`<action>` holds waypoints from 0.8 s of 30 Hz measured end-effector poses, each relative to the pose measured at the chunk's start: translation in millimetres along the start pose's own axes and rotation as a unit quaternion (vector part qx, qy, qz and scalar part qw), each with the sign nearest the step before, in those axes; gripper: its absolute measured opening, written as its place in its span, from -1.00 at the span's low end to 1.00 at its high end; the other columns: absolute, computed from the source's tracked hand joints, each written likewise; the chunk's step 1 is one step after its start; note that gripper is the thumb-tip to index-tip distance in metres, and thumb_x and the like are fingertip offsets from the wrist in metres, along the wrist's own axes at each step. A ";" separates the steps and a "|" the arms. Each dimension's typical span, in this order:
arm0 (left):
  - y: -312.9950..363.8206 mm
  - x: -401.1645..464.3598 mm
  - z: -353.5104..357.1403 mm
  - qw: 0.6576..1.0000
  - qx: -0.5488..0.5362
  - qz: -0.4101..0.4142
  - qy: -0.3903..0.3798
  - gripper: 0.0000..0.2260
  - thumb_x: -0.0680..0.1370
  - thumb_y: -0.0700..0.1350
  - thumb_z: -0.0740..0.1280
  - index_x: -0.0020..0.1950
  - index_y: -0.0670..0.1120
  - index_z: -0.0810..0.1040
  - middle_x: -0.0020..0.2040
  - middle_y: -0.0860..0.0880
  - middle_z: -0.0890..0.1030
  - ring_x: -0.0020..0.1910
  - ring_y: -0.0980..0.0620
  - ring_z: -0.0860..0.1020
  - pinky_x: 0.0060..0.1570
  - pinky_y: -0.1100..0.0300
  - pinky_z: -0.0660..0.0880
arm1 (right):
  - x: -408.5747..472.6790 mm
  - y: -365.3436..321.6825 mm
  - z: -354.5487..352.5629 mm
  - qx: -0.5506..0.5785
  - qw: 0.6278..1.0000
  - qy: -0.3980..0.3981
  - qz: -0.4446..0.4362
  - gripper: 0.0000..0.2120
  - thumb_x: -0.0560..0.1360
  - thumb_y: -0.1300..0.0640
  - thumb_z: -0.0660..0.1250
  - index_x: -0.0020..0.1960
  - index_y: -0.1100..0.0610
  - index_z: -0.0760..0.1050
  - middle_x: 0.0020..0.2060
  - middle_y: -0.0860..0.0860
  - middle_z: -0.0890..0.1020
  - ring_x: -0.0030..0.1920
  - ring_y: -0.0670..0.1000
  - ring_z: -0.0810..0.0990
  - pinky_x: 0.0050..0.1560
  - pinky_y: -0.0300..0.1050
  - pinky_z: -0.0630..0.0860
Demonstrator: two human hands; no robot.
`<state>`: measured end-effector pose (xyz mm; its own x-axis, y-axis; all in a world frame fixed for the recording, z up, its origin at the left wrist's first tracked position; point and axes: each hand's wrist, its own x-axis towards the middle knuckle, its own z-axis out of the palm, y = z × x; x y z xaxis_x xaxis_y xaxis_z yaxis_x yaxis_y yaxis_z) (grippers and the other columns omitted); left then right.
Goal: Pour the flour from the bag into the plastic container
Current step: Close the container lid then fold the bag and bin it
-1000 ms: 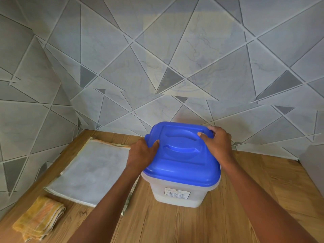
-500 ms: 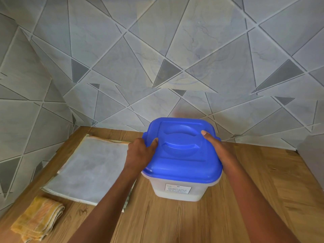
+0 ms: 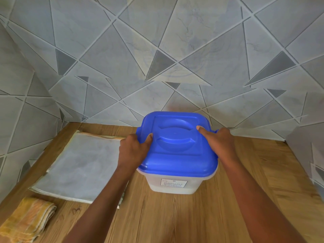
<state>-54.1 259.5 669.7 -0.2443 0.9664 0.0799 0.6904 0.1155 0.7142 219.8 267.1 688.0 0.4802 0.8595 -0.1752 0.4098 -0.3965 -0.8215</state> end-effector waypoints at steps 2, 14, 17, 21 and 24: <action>1.0 -0.2 -1.5 1.000 0.006 0.005 0.007 -0.50 0.54 0.28 0.35 -0.34 -0.09 0.34 -0.44 -0.01 0.36 -0.41 0.02 0.42 -0.40 0.20 0.31 | 4.0 -2.6 0.2 -0.051 0.999 -0.004 -0.016 -0.39 0.37 -0.37 0.42 -0.07 0.20 0.44 -0.14 0.07 0.59 -0.06 0.17 0.63 -0.05 0.13 0.61; 2.5 -6.4 3.3 0.996 -0.080 -0.022 0.011 -0.56 0.53 0.26 0.38 -0.02 -0.14 0.53 -0.14 0.02 0.59 -0.11 -0.01 0.60 -0.14 0.17 0.50 | -11.1 -19.0 16.9 -0.244 0.957 0.042 -0.152 -0.53 0.70 -0.05 0.07 -0.08 0.30 0.51 -0.04 0.30 0.64 0.00 0.31 0.59 0.00 0.09 0.47; -3.0 -5.4 5.1 0.908 -0.352 -0.202 -0.107 -0.32 0.37 0.26 0.56 0.35 -0.05 0.47 0.20 0.00 0.65 0.12 -0.06 0.67 0.17 -0.08 0.62 | -10.2 -12.7 18.3 -0.198 0.972 0.046 -0.122 -0.51 0.67 -0.13 0.10 -0.07 0.29 0.49 -0.06 0.26 0.63 -0.06 0.28 0.59 -0.13 0.02 0.45; 0.1 -6.4 -6.1 0.857 -0.401 -0.258 -0.196 -0.41 0.31 0.22 0.60 0.22 -0.06 0.62 0.04 -0.10 0.75 0.00 -0.16 0.73 0.12 -0.15 0.65 | -12.6 -11.6 17.2 -0.170 0.980 0.044 -0.091 -0.45 0.64 -0.21 0.12 0.05 0.30 0.50 -0.02 0.22 0.63 -0.03 0.27 0.60 -0.10 0.06 0.52; 5.8 -9.7 -6.5 0.883 -0.362 -0.274 -0.119 -0.50 0.28 0.18 0.64 0.03 -0.09 0.59 -0.06 -0.09 0.74 -0.07 -0.14 0.73 0.05 -0.11 0.67 | -16.0 -10.7 14.5 -0.157 0.984 0.035 -0.074 -0.44 0.63 -0.23 0.13 0.12 0.30 0.49 0.02 0.22 0.63 0.01 0.27 0.60 -0.10 0.03 0.46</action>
<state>-52.1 249.3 677.6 -0.1964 0.8423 -0.5020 -0.1248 0.4863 0.8648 196.5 262.3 691.7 0.4448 0.8954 -0.0195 0.6938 -0.3583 -0.6247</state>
